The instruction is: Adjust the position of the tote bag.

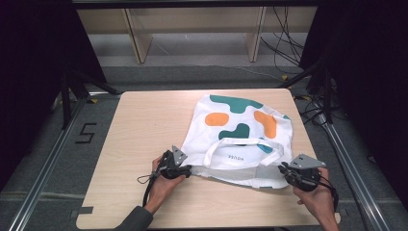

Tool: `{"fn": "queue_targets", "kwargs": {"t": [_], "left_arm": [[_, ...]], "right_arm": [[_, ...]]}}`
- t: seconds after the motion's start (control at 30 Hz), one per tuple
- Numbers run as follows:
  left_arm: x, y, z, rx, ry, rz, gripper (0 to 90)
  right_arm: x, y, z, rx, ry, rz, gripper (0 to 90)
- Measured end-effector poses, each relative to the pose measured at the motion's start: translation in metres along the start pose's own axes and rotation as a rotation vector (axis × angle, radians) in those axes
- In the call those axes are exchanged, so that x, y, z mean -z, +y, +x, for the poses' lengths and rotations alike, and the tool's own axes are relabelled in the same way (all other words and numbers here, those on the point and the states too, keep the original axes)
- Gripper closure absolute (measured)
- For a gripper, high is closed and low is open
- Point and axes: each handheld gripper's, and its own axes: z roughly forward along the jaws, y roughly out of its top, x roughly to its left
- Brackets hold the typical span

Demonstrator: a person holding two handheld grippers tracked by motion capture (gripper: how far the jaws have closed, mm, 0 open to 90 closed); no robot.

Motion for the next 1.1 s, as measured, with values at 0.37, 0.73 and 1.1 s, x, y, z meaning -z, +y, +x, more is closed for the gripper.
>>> {"fn": "queue_targets", "kwargs": {"t": [0.37,0.73,1.1], "left_arm": [[0.013,-0.003,-0.005,-0.221,-0.061,-0.029,83.7],[0.078,-0.039,-0.018,-0.239,-0.111,-0.015,79.5],[0.048,-0.032,-0.022,-0.165,-0.08,0.015,53.5]], "right_arm": [[-0.02,-0.012,0.001,0.061,-0.051,0.131,63.4],[-0.026,-0.005,-0.002,0.013,0.027,0.032,67.0],[-0.018,0.001,0.002,-0.012,0.045,-0.042,76.4]]}}
